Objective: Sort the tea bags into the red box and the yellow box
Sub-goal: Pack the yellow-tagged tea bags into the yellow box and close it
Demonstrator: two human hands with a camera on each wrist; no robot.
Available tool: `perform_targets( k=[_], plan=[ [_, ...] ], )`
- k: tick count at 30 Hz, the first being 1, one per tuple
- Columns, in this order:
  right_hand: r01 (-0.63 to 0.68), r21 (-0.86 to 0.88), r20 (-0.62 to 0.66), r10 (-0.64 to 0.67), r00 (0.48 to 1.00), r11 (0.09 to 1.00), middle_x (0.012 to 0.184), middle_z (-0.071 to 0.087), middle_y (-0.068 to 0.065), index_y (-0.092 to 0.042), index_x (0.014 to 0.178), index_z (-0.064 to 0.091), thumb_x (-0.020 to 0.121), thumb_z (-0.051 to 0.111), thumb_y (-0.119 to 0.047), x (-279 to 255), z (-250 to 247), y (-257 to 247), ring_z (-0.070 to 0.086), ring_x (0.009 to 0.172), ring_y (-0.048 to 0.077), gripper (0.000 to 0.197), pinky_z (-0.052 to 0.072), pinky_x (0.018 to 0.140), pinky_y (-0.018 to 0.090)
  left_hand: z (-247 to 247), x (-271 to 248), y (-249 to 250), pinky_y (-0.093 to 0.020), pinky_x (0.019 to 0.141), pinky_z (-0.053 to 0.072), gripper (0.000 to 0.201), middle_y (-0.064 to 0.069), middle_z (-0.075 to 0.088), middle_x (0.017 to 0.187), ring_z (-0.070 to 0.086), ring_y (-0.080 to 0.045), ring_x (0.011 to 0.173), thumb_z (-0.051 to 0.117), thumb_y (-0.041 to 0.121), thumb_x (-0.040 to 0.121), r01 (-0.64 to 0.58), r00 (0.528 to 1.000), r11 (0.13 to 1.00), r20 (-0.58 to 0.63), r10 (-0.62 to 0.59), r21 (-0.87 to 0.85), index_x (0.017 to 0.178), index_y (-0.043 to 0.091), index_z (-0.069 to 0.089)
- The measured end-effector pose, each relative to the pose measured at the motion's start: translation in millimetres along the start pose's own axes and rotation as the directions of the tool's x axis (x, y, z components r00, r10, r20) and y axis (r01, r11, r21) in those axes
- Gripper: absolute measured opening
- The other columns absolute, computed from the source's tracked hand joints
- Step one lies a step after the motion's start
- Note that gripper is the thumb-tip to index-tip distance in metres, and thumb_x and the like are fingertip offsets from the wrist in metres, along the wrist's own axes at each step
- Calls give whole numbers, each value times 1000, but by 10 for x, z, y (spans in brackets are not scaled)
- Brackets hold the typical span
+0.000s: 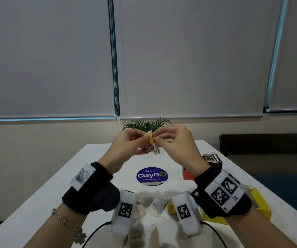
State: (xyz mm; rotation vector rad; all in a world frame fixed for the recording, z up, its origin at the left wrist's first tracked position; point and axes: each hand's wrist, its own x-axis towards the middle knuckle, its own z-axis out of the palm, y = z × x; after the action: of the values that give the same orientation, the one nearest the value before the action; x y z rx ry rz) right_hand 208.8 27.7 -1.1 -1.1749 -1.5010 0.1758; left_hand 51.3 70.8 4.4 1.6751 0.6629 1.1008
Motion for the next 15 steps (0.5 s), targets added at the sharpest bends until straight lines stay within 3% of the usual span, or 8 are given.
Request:
perform_targets(
  k=[3, 5, 7, 10, 12, 15],
  plan=[
    [-3, -18, -46, 3, 999, 1000, 97, 68, 8, -13, 83, 75, 74, 80, -9, 8, 6, 64, 71, 72, 14, 12, 59, 66, 25, -1, -15, 14, -24, 69, 58, 19, -18, 71, 91, 69, -19, 77, 58, 12, 95, 9, 999, 1000, 54, -8, -10, 102, -6, 62],
    [-67, 87, -49, 71, 996, 994, 91, 72, 7, -9, 84, 75, 73, 81, -6, 2, 3, 86, 73, 71, 15, 13, 58, 64, 26, -8, -15, 18, -24, 68, 57, 20, -19, 70, 93, 67, -19, 77, 56, 11, 96, 17, 998, 1000, 62, -17, -6, 103, -7, 61],
    [-147, 215, 5, 149, 989, 966, 84, 75, 6, -8, 88, 75, 75, 81, -4, -10, -4, 94, 73, 72, 14, 15, 56, 64, 21, -19, -16, 14, -24, 68, 58, 24, -20, 69, 94, 67, -19, 77, 55, 12, 96, 26, 998, 1000, 64, -26, -1, 107, -9, 61],
    [-211, 260, 83, 196, 977, 942, 88, 75, 5, -11, 96, 75, 76, 81, -10, -6, -7, 142, 73, 78, 12, 20, 52, 63, 13, -19, -17, 2, -23, 68, 57, 24, -18, 68, 94, 67, -17, 76, 54, 12, 97, 36, 997, 999, 70, -35, -15, 111, -7, 60],
    [-237, 234, 80, 224, 971, 943, 93, 74, 6, -12, 100, 75, 76, 82, -15, 7, -10, 173, 72, 79, 14, 25, 52, 62, 15, -9, -13, -6, -22, 68, 56, 22, -15, 69, 92, 67, -16, 76, 54, 12, 97, 29, 997, 999, 68, -28, -18, 109, -5, 62],
    [-257, 285, 49, 254, 966, 923, 83, 72, 14, -8, 91, 72, 74, 84, -10, 14, -13, 184, 69, 66, 18, 22, 53, 59, 21, -17, 0, -10, -23, 67, 57, 20, -15, 70, 90, 68, -15, 73, 56, 13, 96, 5, 999, 999, 53, -7, 36, 105, -4, 63]
  ],
)
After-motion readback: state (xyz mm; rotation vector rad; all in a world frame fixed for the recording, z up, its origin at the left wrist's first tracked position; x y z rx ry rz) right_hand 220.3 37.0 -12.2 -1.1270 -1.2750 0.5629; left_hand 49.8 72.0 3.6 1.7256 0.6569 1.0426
